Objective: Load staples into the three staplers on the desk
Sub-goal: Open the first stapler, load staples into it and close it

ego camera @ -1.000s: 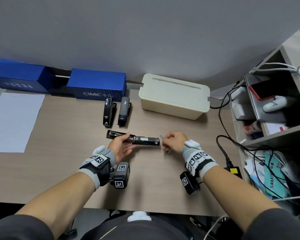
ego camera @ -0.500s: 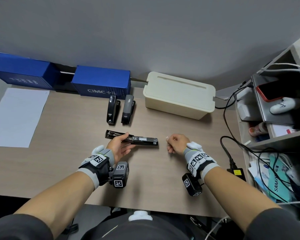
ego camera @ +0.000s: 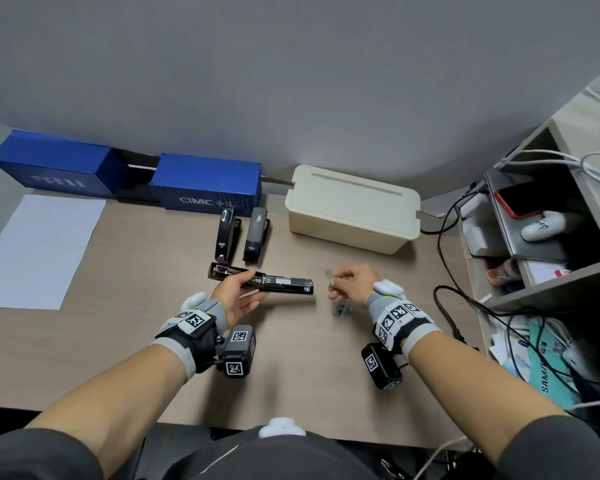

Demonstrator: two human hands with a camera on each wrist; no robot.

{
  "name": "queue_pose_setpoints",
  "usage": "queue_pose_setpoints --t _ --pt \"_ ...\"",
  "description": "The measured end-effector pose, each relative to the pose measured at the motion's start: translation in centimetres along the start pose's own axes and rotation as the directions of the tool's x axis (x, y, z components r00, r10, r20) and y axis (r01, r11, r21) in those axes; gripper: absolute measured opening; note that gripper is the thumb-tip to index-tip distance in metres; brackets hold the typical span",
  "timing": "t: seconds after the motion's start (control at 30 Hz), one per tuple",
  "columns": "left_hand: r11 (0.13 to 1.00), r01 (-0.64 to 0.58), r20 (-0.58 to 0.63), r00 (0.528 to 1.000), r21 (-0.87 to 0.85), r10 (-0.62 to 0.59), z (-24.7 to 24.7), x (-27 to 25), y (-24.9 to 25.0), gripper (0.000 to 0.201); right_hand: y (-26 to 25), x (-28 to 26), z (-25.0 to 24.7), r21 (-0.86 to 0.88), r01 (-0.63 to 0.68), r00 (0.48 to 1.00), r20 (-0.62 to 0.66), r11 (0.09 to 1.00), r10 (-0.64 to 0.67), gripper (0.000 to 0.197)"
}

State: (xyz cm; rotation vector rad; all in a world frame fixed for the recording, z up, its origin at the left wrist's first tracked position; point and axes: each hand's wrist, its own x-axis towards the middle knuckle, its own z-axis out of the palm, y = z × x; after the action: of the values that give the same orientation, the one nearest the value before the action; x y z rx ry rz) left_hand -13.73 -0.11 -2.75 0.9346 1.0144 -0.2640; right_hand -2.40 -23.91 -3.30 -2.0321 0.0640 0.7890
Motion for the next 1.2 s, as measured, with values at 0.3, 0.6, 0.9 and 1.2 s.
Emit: queue_pose_setpoints --t 0.3,0.6,0.9,1.2 --pt "1.0 -0.021 0.029 0.999 -0.015 0.021 0.2 -1.6 0.8 0.027 -2.3 -0.4 0.3 -0.081 0.096 0.987 -0.119 0.992 -0.105 0.018" --pt "0.999 -0.035 -0.002 0.999 -0.014 0.035 0.6 -2.6 1.2 0.013 -3.2 -1.1 0.7 -0.088 0.194 0.977 -0.076 0.977 -0.201 0.022" --pt "1.0 -0.027 0.0 1.0 -0.012 0.027 1.0 -3.0 1.2 0.014 -3.8 -1.9 1.4 -0.157 0.332 0.942 0.013 0.93 -0.334 0.014" --pt "1.0 -0.016 0.008 1.0 -0.011 0.016 1.5 -3.5 1.2 0.014 -3.2 -1.9 1.5 -0.232 0.353 0.931 -0.005 0.906 -0.364 0.017"
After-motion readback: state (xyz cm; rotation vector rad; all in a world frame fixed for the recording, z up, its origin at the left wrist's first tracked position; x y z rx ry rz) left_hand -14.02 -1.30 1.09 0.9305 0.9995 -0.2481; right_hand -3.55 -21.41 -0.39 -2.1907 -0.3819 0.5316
